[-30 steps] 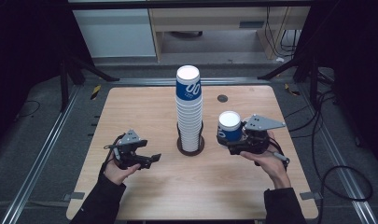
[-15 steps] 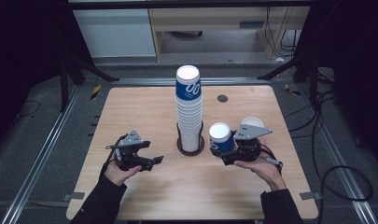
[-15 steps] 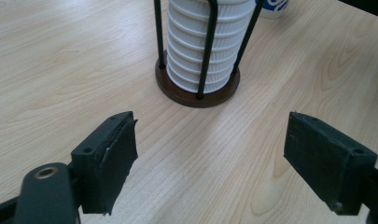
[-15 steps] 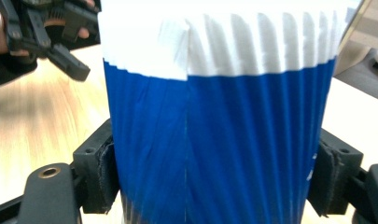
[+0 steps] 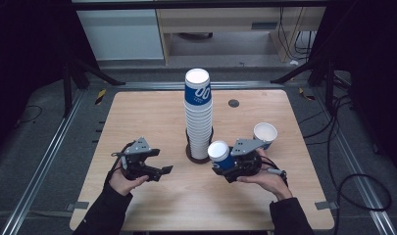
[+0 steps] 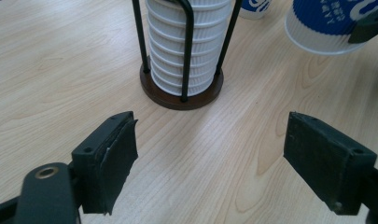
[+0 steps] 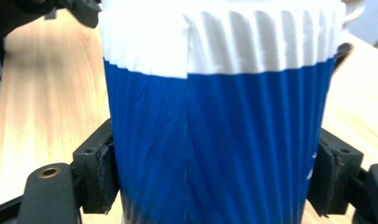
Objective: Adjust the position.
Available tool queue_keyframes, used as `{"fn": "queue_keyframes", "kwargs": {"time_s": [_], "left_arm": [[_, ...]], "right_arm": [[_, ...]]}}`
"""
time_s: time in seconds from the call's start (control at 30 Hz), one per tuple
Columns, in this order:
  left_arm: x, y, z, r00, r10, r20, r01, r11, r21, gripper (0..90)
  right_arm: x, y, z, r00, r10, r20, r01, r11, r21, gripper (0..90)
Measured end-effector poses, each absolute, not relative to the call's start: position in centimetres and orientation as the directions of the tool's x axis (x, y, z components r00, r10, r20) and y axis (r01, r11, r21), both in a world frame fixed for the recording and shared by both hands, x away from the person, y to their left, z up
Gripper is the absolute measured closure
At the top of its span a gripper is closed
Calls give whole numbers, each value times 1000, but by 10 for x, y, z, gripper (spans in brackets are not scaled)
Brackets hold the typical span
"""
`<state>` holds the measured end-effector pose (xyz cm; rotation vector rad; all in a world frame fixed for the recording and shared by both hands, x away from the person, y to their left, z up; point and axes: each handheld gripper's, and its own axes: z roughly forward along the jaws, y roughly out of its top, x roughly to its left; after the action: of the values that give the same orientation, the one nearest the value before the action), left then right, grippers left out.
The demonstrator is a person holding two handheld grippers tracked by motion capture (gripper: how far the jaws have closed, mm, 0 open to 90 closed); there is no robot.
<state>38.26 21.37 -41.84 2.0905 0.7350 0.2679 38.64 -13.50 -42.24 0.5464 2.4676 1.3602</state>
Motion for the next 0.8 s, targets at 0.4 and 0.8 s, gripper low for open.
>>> {"fn": "queue_keyframes", "kwargs": {"time_s": [0.4, 0.8], "left_arm": [[377, 208, -415, 831, 552, -71, 375, -461, 804, 170], [371, 196, -414, 867, 496, -53, 342, -514, 787, 167]], "right_arm": [[385, -120, -433, -931, 362, -44, 171, 542, 823, 204], [384, -104, -441, -955, 293, -46, 143, 593, 792, 205]]}}
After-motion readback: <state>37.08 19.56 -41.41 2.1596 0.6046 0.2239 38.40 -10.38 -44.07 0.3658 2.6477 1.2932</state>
